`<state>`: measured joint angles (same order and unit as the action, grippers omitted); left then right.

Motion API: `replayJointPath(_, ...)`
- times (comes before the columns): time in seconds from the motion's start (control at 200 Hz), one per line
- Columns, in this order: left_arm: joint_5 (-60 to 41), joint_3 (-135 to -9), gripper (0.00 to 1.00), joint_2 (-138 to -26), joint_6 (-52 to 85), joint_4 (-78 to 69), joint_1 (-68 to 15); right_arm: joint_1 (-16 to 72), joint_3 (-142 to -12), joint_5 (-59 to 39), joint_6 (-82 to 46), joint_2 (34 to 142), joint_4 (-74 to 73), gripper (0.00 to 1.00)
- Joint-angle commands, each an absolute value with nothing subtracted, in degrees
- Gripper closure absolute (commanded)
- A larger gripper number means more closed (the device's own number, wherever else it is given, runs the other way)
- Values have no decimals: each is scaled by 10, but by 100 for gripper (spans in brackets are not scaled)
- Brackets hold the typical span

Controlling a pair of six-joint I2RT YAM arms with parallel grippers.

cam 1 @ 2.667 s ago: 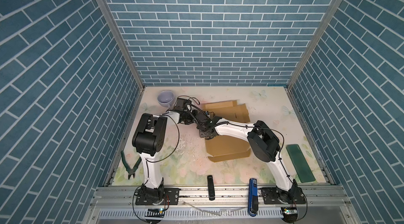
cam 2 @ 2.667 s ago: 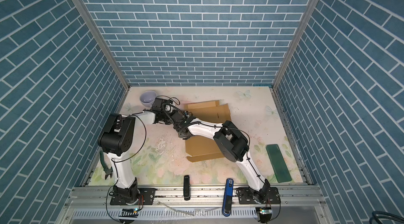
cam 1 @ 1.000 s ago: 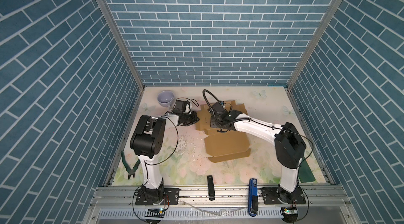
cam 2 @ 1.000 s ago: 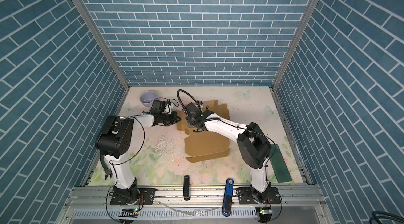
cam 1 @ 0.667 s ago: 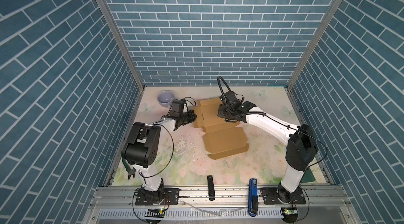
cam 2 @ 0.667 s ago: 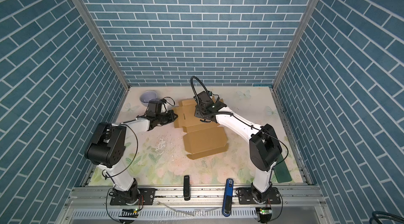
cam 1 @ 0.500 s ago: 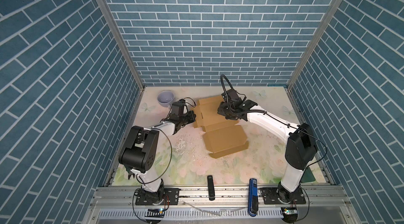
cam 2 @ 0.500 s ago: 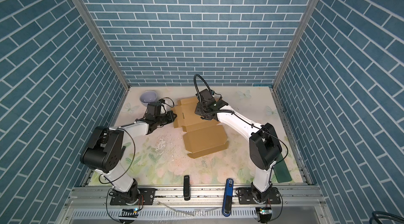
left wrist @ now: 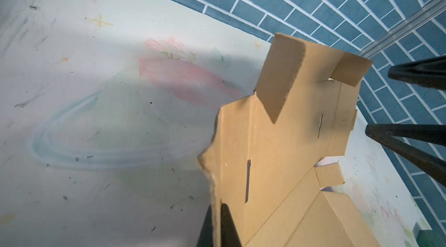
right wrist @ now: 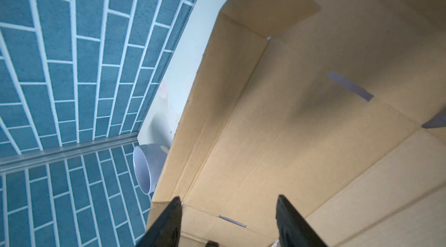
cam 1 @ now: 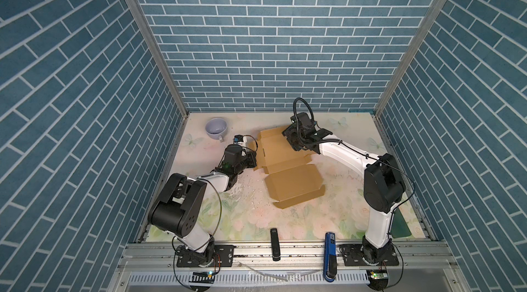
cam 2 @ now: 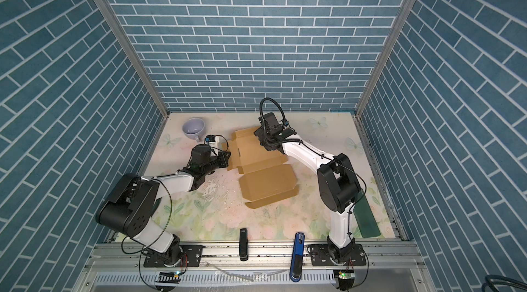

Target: Fold the paper box

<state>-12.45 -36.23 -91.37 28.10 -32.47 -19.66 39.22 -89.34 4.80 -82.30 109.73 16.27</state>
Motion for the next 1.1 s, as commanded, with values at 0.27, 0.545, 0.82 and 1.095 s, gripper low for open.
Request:
replayJointPath(0.27,-116,-340,100,-889,248,-382,-217,391,-1009,76,-915,1144,201,38)
replayJointPath(0.545,-99,-333,100,-882,245,-393,-229,391,-1025,68,-932,1158,231,41)
replayJointPath(0.82,-93,-333,100,-880,240,-401,-241,388,-1021,71,-939,1162,228,41)
replayJointPath(1.095,-86,-338,100,-880,236,-399,-252,383,-1020,66,-946,1172,221,47)
